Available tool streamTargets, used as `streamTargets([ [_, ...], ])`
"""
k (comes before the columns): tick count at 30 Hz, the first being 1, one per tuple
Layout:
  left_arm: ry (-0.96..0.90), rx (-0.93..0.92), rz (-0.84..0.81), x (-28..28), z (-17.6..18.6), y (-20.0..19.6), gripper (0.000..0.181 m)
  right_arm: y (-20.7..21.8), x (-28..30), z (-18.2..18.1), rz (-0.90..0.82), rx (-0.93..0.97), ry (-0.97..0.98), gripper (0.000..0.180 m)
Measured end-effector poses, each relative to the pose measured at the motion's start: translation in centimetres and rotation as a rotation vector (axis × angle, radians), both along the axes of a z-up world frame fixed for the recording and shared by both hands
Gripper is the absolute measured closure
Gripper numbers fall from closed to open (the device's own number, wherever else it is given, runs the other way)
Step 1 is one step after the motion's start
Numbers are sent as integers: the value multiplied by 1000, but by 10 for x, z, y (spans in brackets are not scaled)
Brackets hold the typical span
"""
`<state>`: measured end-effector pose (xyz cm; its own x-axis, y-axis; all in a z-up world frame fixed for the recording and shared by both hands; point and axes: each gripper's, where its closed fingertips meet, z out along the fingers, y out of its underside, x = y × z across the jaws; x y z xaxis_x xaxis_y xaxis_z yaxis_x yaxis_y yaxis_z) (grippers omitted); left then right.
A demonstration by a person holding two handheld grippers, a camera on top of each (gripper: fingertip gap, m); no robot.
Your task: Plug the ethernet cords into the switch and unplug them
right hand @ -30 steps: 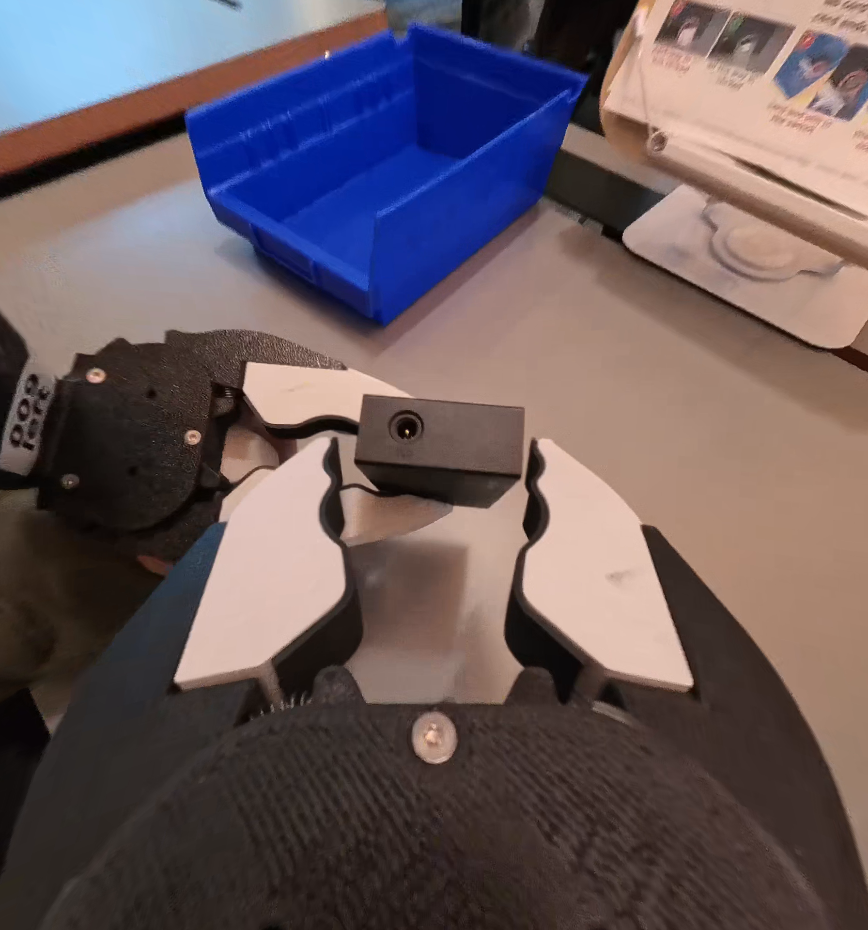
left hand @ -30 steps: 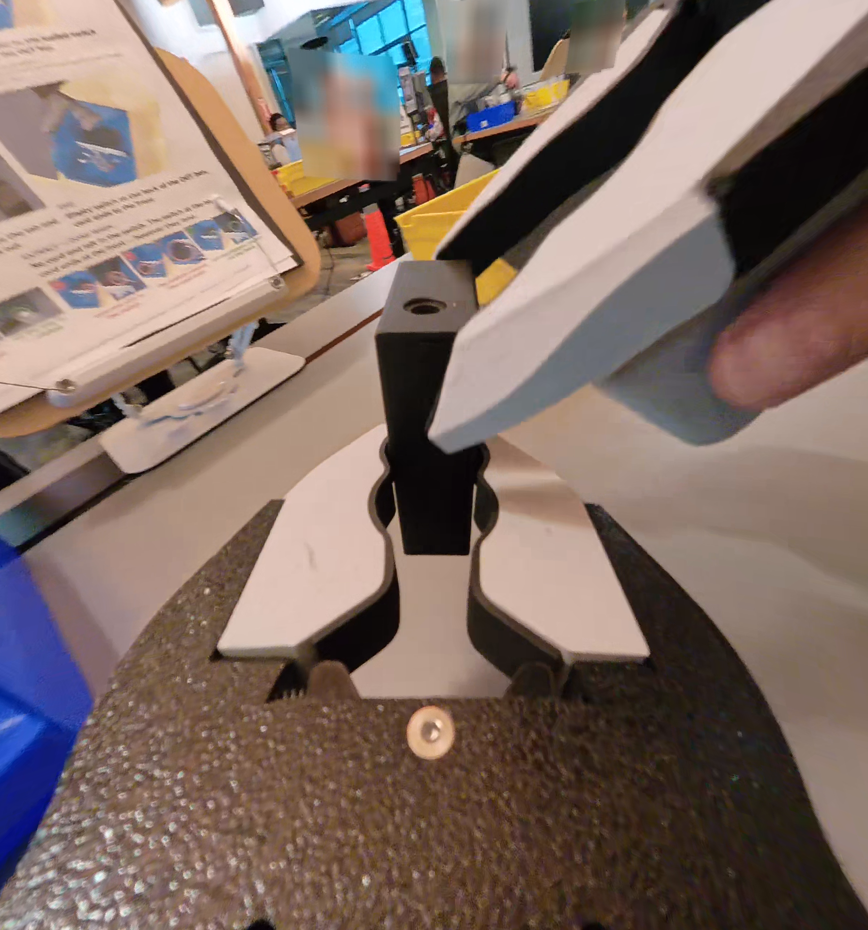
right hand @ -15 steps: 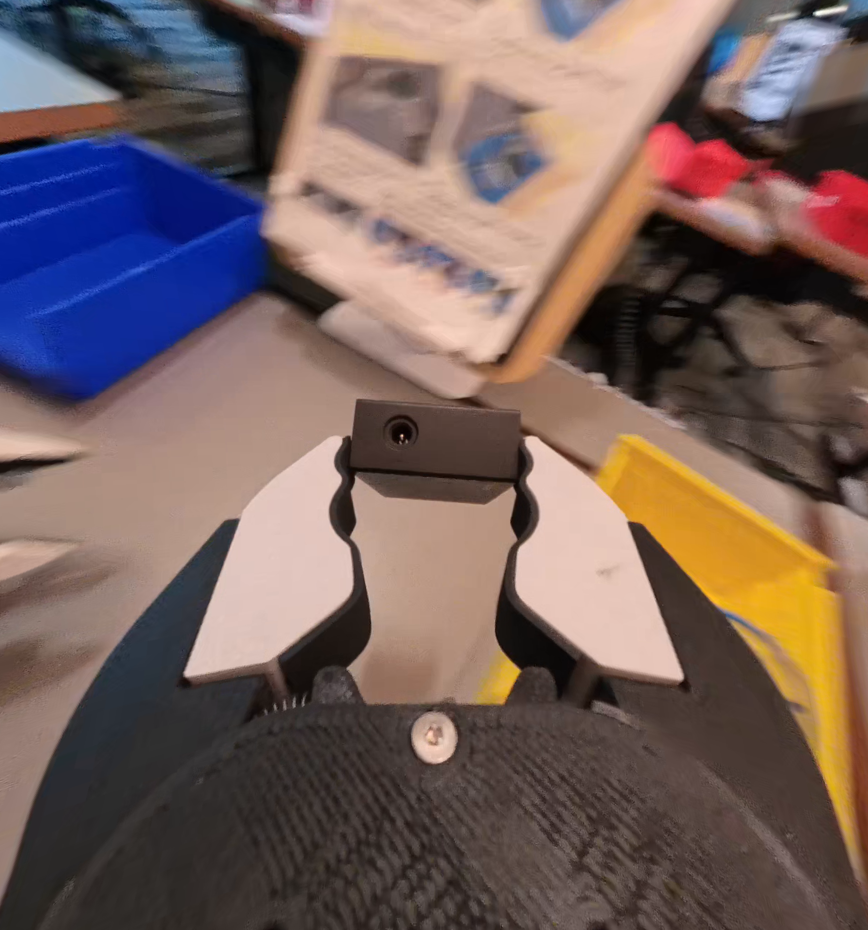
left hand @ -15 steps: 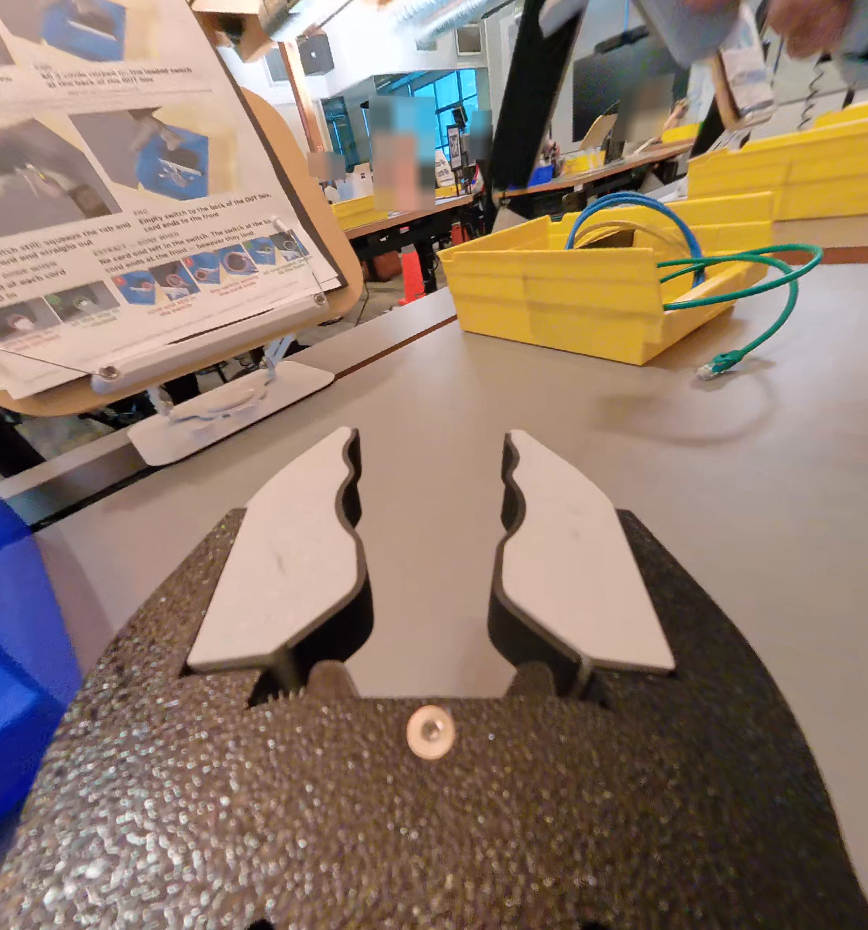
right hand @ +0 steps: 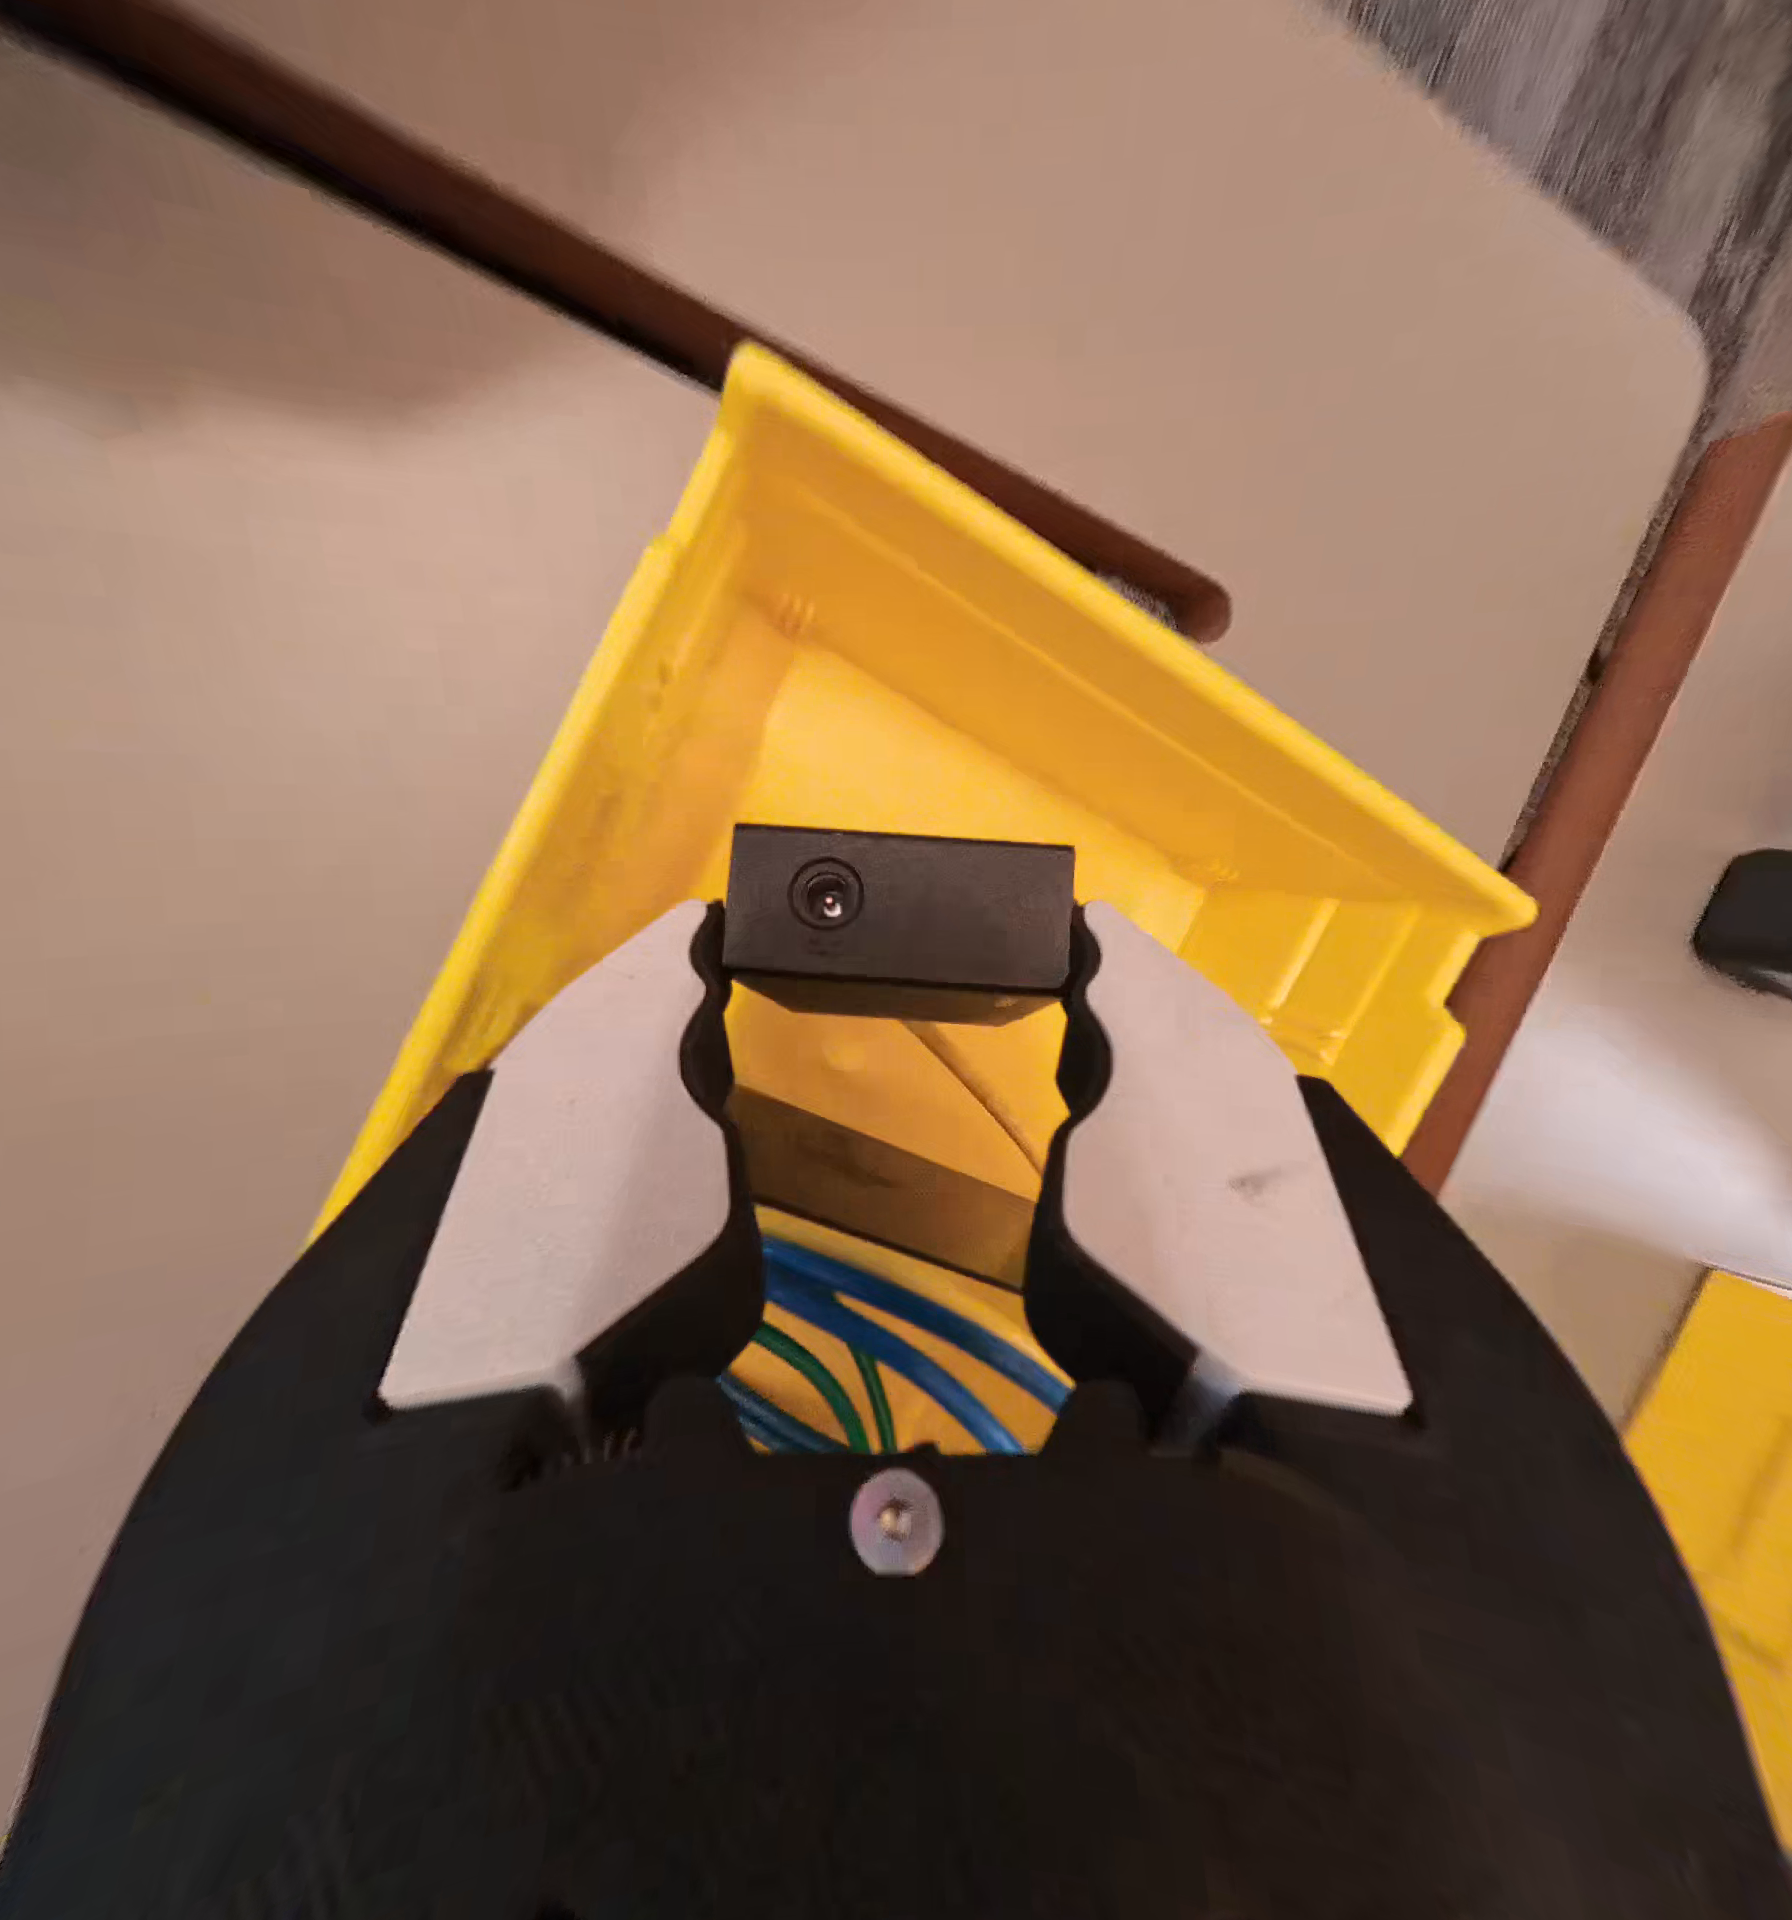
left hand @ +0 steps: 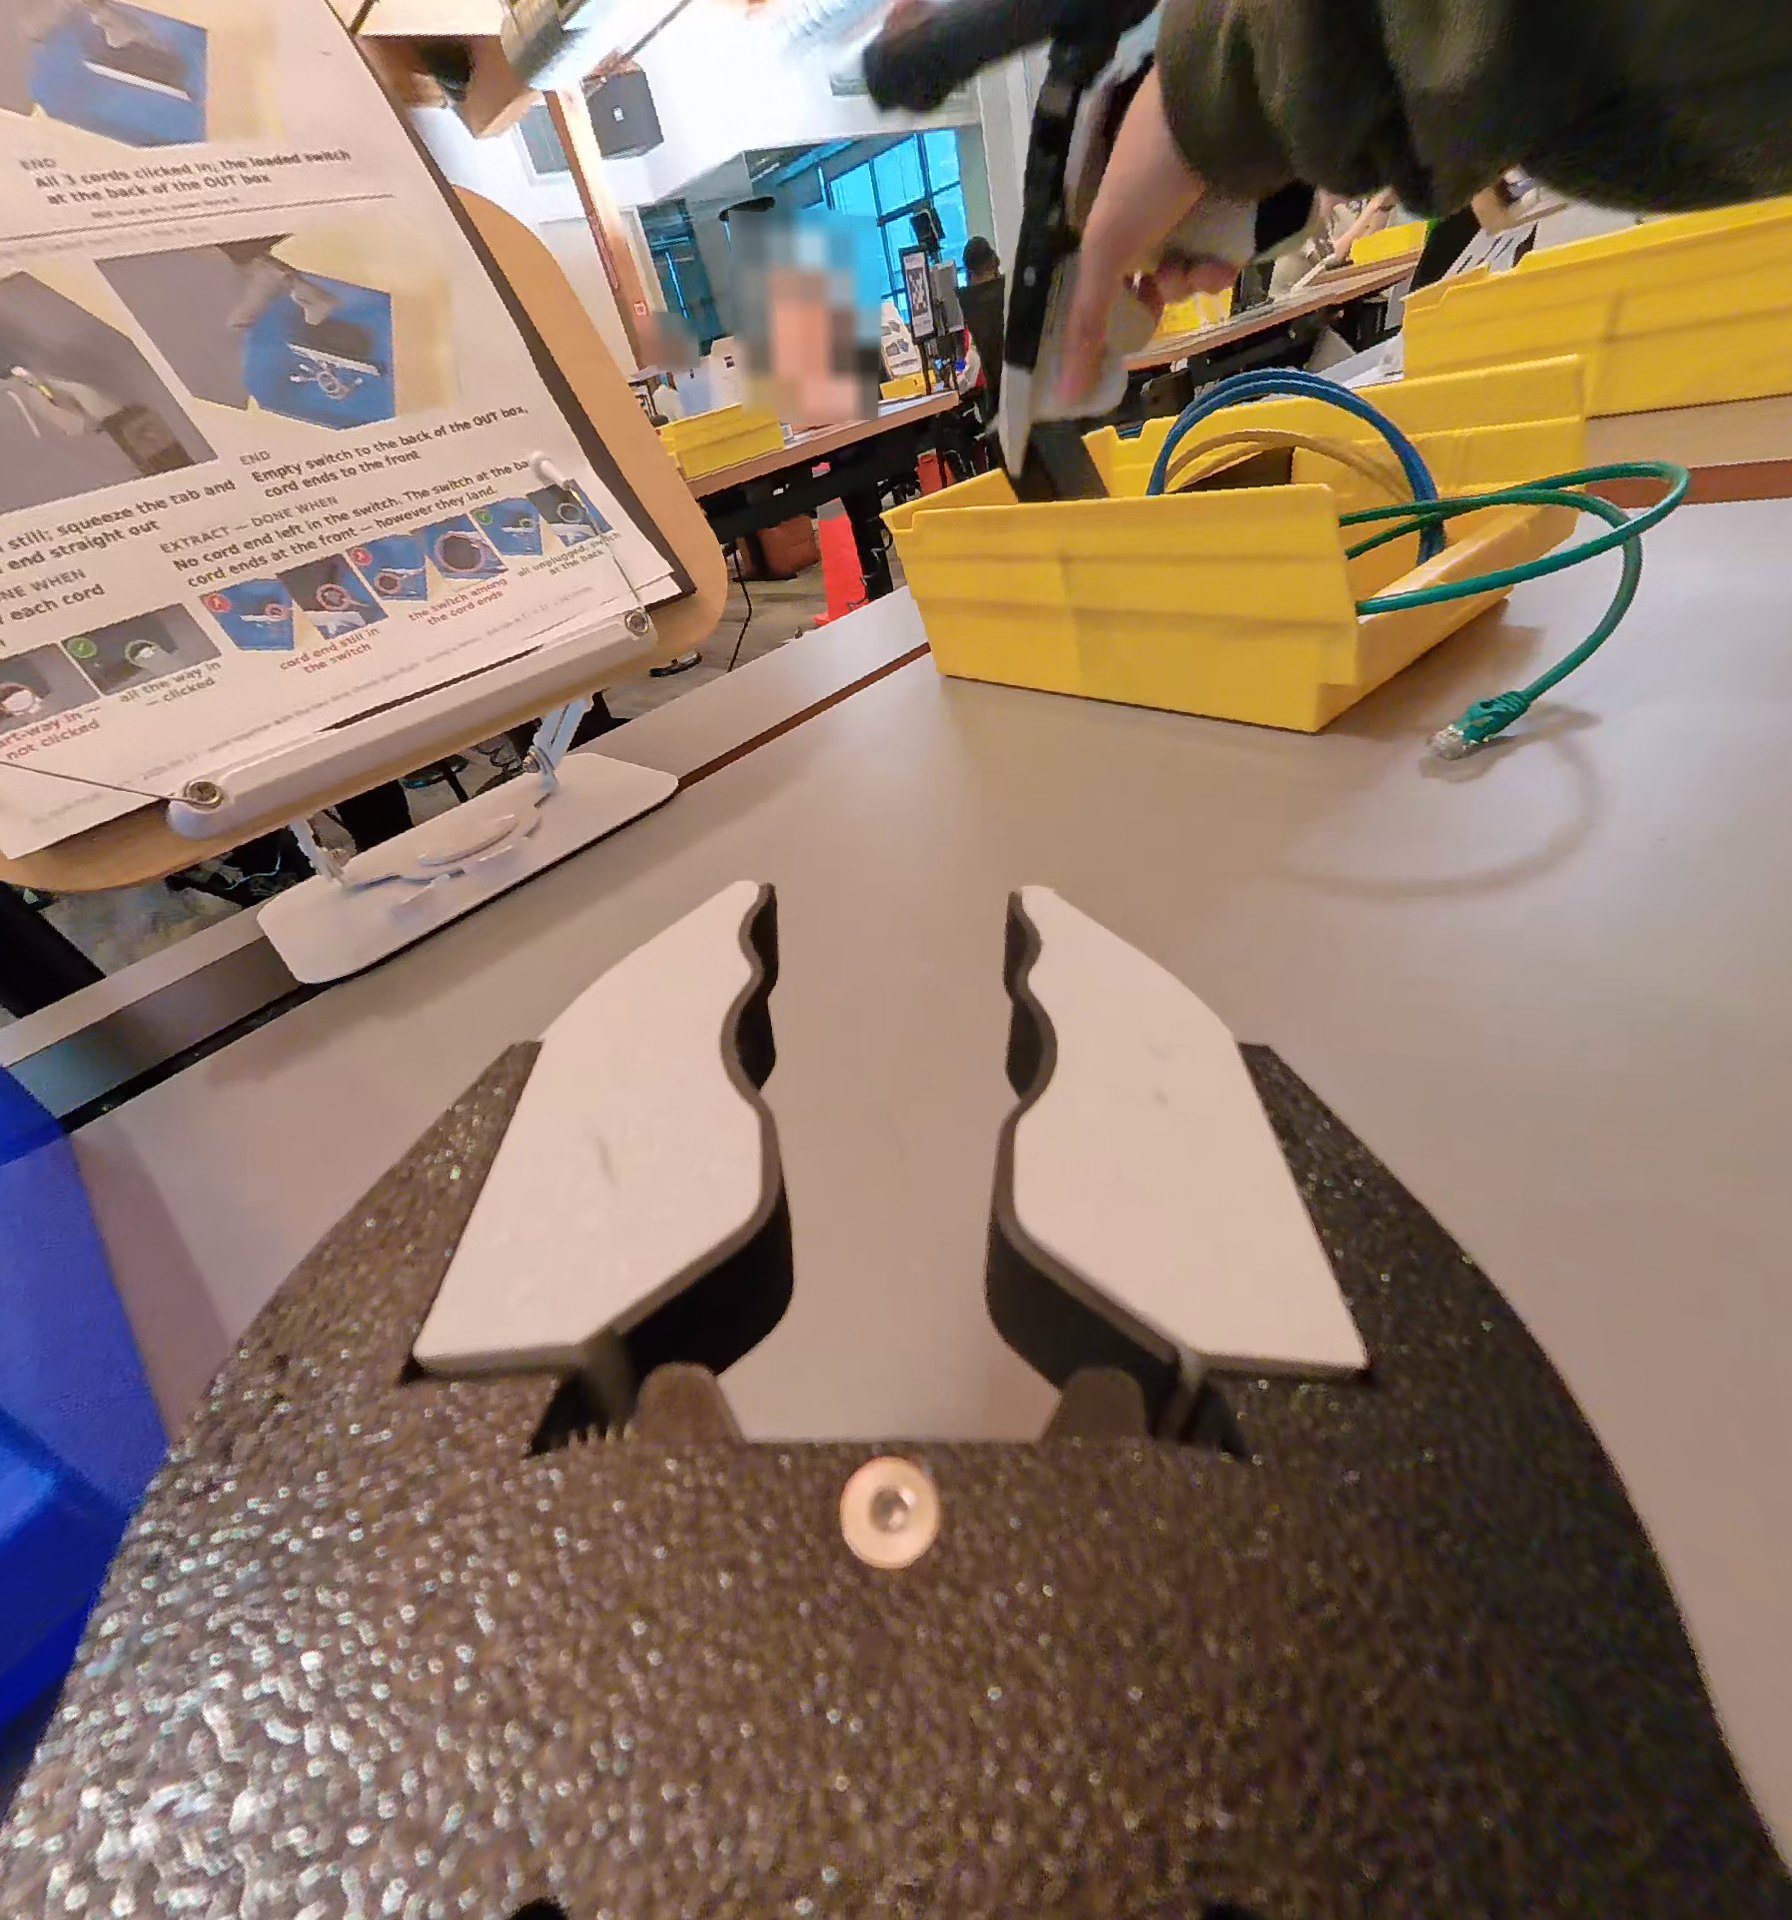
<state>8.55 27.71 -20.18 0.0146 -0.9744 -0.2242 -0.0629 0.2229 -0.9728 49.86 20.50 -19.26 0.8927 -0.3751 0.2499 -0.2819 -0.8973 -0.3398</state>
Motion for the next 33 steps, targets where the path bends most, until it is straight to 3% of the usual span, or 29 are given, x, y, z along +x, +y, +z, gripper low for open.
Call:
streamTargets([
  [4, 10, 14, -7, 1, -1, -2, 141, -7, 3, -23, 124, -194, -60, 118],
  [6, 13, 21, -12, 1, -2, -3, 141, -3, 3, -9, 202, -206, -165, 115],
  [9, 16, 27, -15, 1, -2, -4, 141, -15, -14, 32, 291, -208, -277, 92],
  [11, 14, 27, -16, 1, -2, -4, 141, -33, -49, 51, 410, -174, -285, 90],
  [14, 14, 24, -17, 1, -2, -4, 142, -81, -126, 47, 652, -146, -195, 87],
  [17, 14, 29, -23, 1, -2, -5, 142, -146, -171, 14, 734, -216, -117, 97],
  [21, 16, 37, -30, 1, -3, -7, 143, -210, -184, -37, 810, -323, -215, 101],
  [28, 16, 53, -29, 1, -3, -8, 145, -198, -168, -58, 890, -195, -540, 123],
  [33, 16, 66, -31, 1, -3, -10, 146, -206, -159, -78, 992, -321, -574, 180],
])
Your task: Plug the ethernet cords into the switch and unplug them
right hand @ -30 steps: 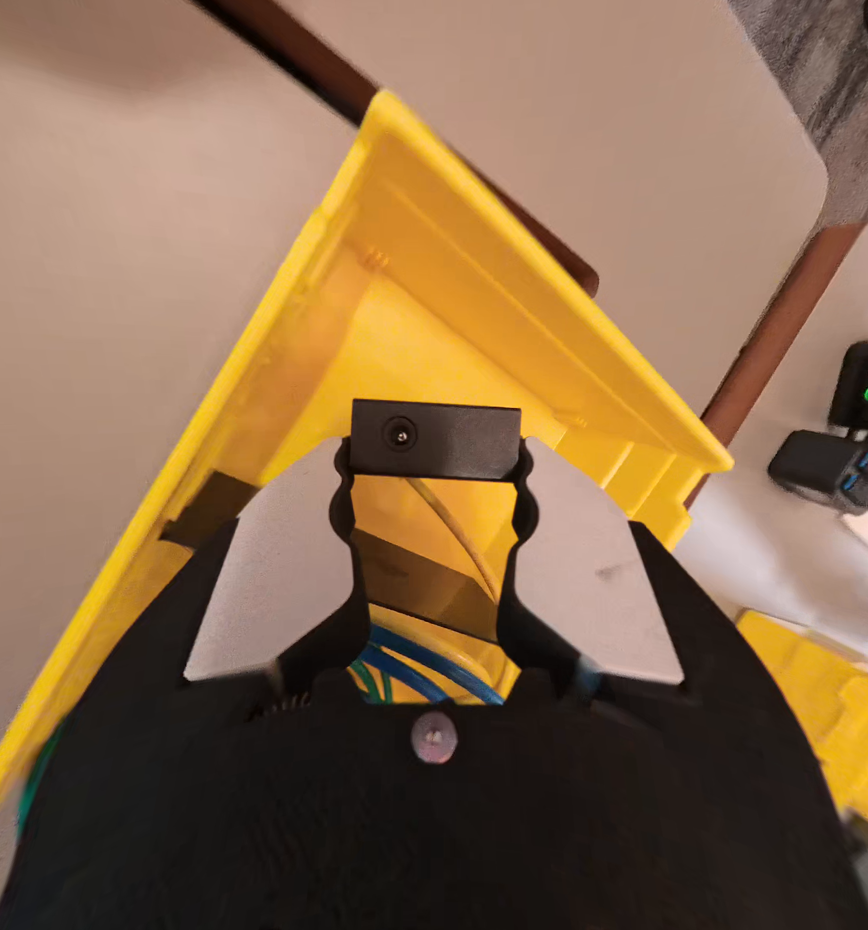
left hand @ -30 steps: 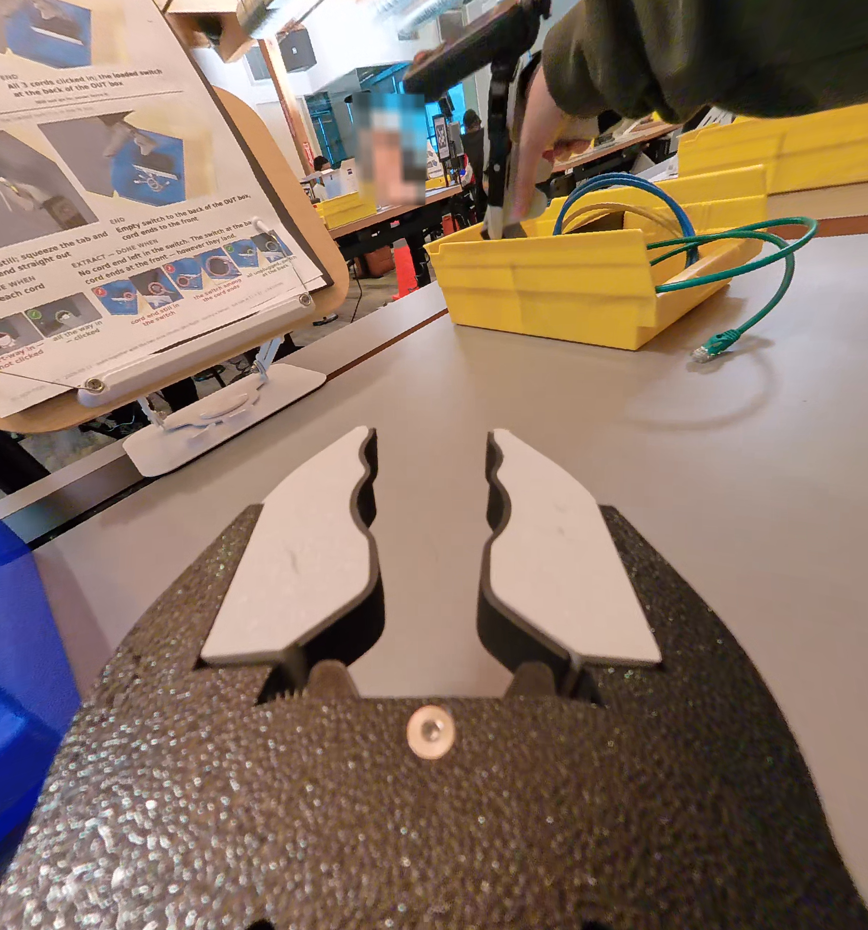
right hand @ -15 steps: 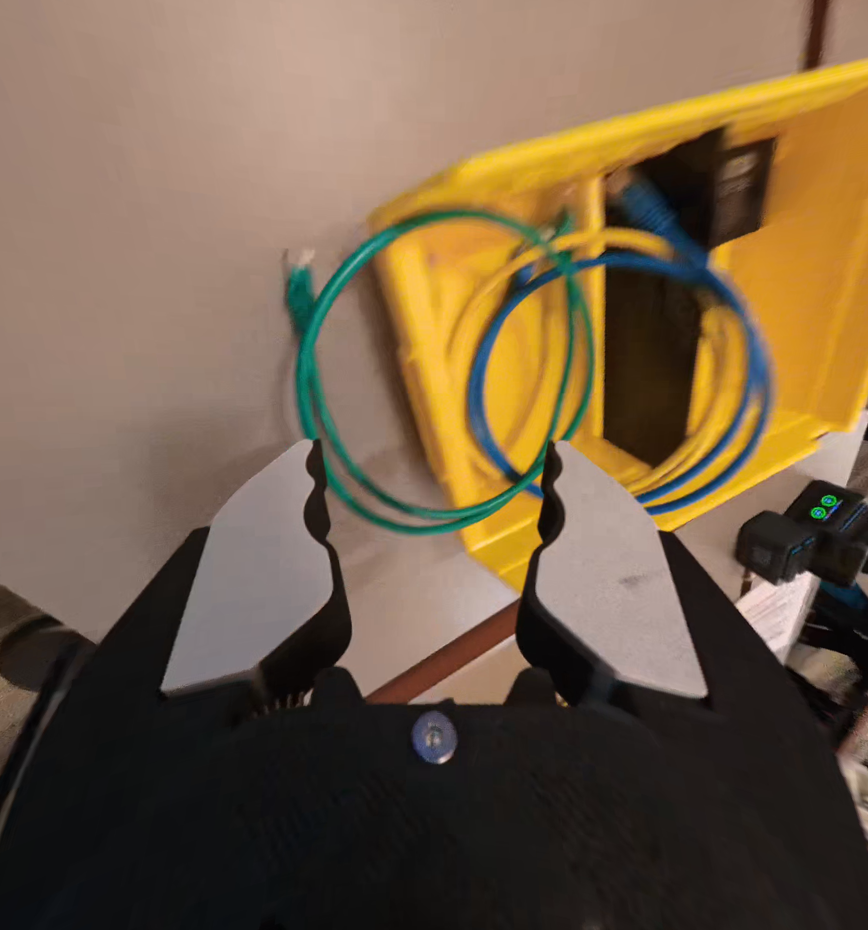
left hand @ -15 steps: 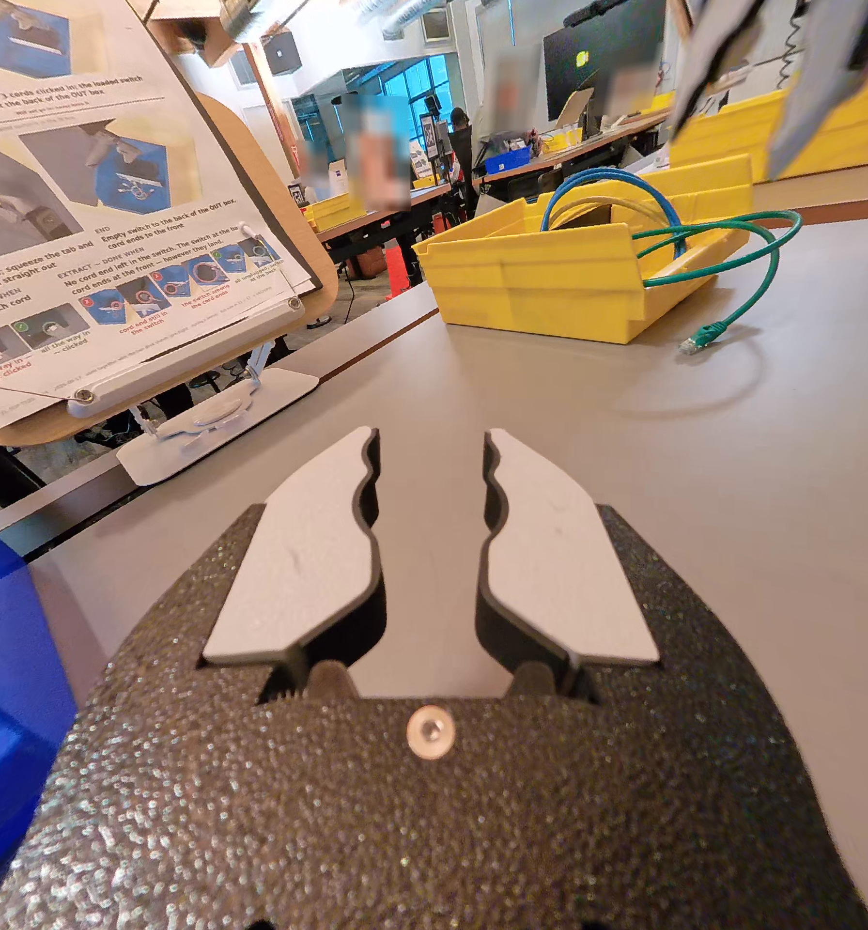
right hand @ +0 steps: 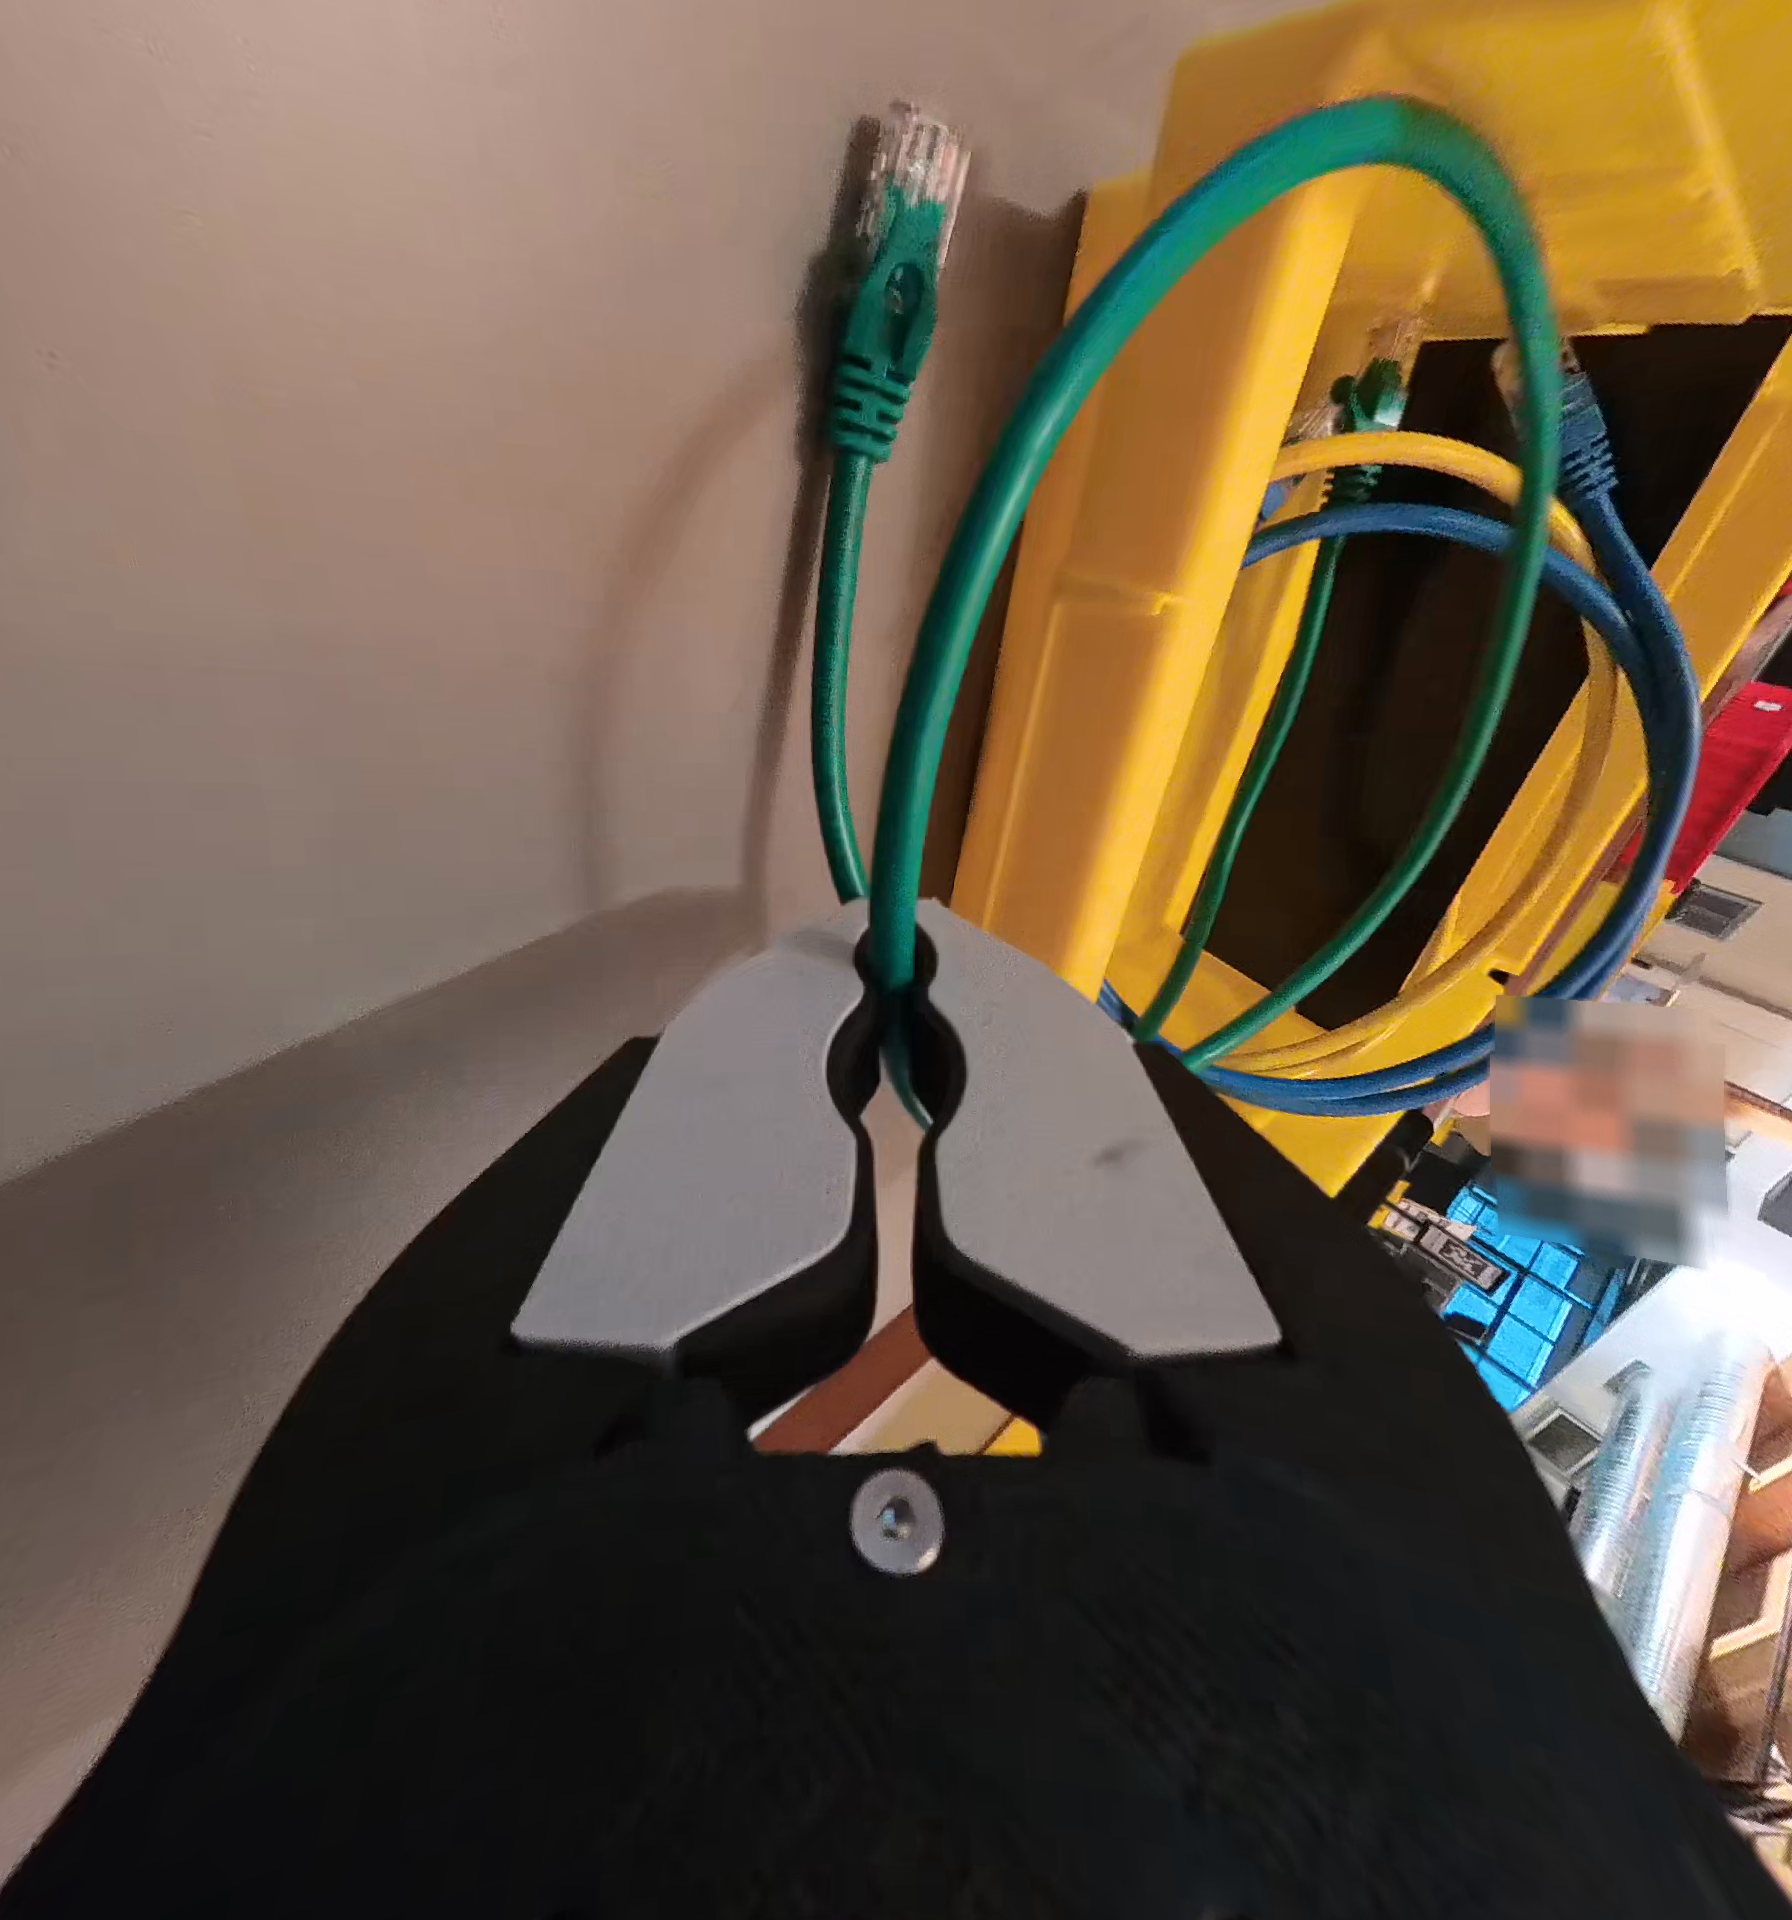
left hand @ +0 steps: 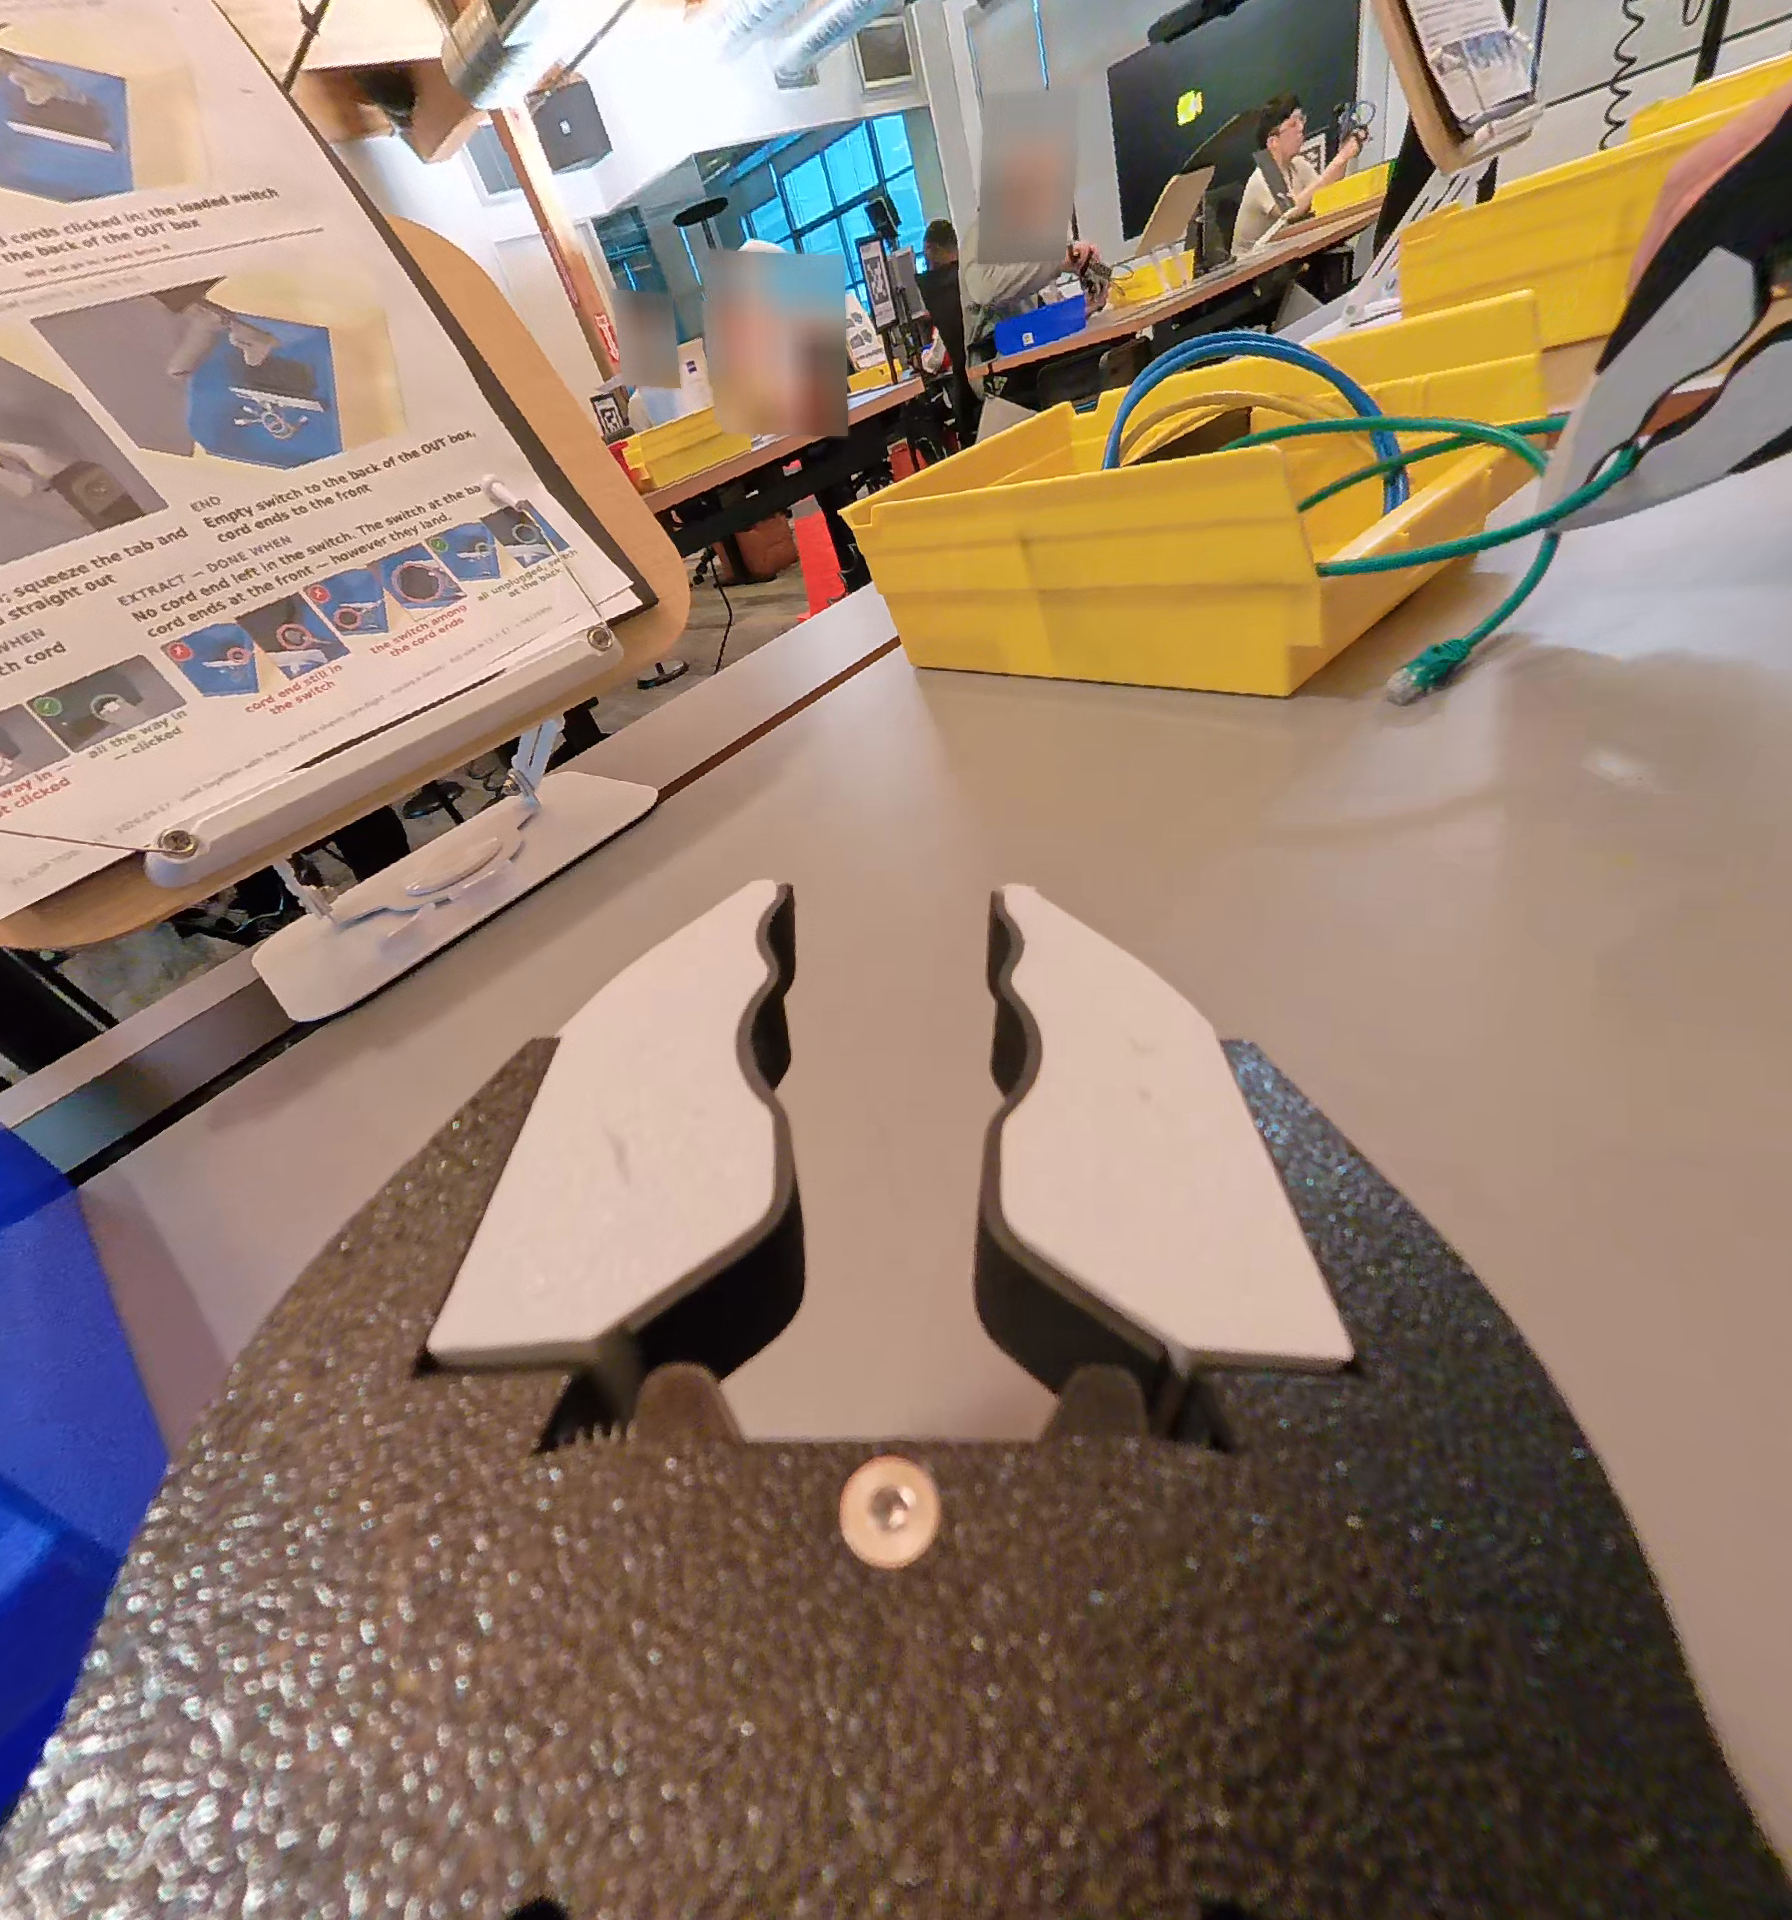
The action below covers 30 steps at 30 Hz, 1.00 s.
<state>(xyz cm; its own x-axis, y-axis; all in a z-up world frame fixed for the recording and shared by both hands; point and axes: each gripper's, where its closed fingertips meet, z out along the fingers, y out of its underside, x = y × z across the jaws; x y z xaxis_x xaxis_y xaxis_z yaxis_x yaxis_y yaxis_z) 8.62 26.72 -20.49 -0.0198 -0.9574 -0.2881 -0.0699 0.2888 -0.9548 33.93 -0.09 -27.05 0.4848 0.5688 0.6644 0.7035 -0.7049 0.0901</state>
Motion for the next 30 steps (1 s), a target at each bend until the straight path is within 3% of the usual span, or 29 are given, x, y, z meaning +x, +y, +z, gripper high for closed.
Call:
streamTargets([
  [4, 3, 16, -7, 0, -1, -2, 147, 3, -1, 27, 2, 37, 33, 180],
  [12, 36, 49, -16, 3, -6, -6, 149, 29, 48, 139, -41, 200, -104, 180],
  [20, 29, 39, -20, 2, -5, -6, 150, 55, 97, 187, -103, 208, -123, 180],
  [30, 44, 69, -29, 4, -8, -9, 150, 83, 119, 250, -143, 390, -148, 179],
])
